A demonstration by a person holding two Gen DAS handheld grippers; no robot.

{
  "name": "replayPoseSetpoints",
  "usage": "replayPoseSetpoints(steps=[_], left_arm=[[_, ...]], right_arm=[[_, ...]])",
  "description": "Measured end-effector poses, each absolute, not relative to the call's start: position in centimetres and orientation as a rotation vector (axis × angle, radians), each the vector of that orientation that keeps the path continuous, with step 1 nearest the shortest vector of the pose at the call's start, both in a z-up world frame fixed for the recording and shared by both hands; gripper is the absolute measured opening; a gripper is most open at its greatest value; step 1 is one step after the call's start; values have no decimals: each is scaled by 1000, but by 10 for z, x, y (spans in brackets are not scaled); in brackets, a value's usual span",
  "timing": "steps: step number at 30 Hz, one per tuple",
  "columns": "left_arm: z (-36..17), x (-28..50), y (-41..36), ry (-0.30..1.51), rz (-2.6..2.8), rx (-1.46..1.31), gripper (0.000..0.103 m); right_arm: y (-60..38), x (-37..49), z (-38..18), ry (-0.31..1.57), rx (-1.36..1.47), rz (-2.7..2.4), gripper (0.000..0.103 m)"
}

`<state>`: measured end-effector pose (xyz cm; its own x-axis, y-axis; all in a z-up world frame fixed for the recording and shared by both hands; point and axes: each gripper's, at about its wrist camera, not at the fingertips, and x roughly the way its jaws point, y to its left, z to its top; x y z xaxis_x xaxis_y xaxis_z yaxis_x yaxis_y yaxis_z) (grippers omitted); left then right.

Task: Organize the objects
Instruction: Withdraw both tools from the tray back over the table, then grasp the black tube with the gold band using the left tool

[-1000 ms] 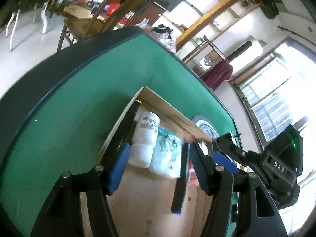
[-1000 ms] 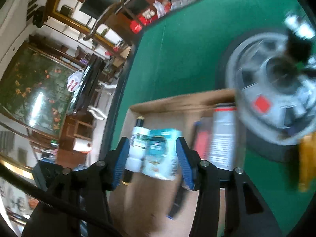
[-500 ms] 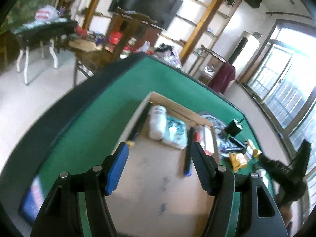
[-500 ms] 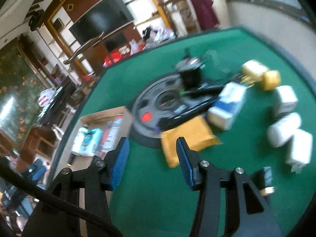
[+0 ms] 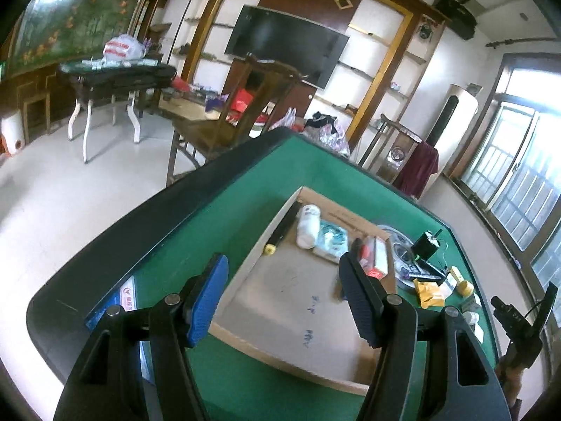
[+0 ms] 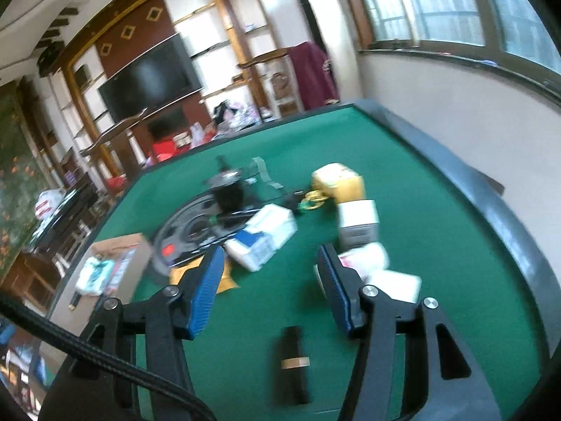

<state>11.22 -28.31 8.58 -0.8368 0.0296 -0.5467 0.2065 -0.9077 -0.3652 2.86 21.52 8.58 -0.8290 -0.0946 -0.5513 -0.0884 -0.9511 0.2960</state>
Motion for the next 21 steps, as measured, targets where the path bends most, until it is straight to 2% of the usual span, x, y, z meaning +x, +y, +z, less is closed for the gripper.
replayPoseSetpoints(steps=[8, 16, 21], left_arm=[[93, 104, -241, 584, -2892, 900, 60], [89, 95, -191, 536, -2967, 1005, 60], [85, 87, -147, 415, -3047, 1097, 60]], right_arm=[[258, 32, 72, -691, 894, -2933, 54], [260, 35, 71, -702, 899, -2932, 59], [263, 35, 68, -724, 922, -2942, 59]])
